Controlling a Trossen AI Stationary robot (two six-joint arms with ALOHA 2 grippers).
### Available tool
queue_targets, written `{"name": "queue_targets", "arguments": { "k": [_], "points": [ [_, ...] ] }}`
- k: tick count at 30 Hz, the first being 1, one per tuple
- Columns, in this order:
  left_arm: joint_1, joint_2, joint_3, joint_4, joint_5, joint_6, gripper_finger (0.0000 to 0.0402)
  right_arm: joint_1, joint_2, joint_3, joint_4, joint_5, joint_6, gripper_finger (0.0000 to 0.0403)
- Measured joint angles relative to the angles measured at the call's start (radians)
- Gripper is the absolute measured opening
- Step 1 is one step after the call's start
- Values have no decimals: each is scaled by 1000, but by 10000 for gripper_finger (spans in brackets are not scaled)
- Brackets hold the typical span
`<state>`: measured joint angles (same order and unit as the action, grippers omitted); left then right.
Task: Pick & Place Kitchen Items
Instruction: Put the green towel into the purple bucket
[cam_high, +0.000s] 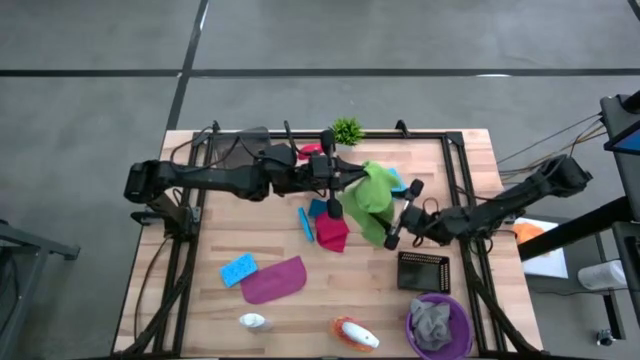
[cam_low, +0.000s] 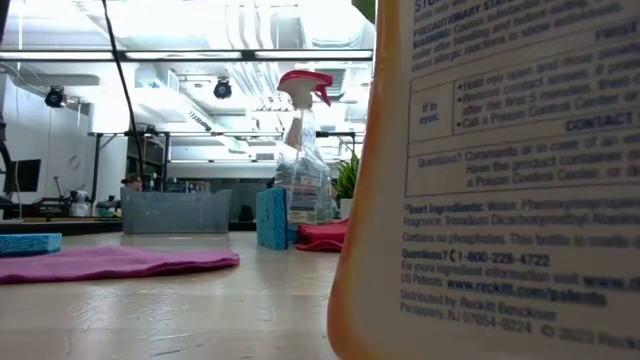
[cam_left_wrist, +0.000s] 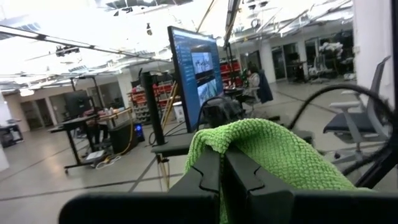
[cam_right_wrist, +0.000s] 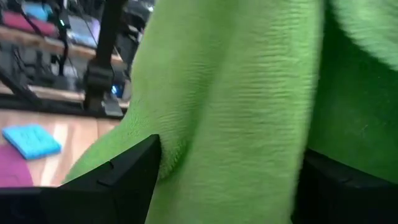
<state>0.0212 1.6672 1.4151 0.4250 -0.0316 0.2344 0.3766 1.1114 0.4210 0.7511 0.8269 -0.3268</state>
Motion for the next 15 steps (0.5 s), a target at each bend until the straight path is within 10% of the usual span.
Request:
{"name": "queue_targets", "arguments": {
  "k": [15],
  "points": [
    [8,-10,0,-38,-9,5,0,263,-32,78,-16,490,-337,289]
  ]
}}
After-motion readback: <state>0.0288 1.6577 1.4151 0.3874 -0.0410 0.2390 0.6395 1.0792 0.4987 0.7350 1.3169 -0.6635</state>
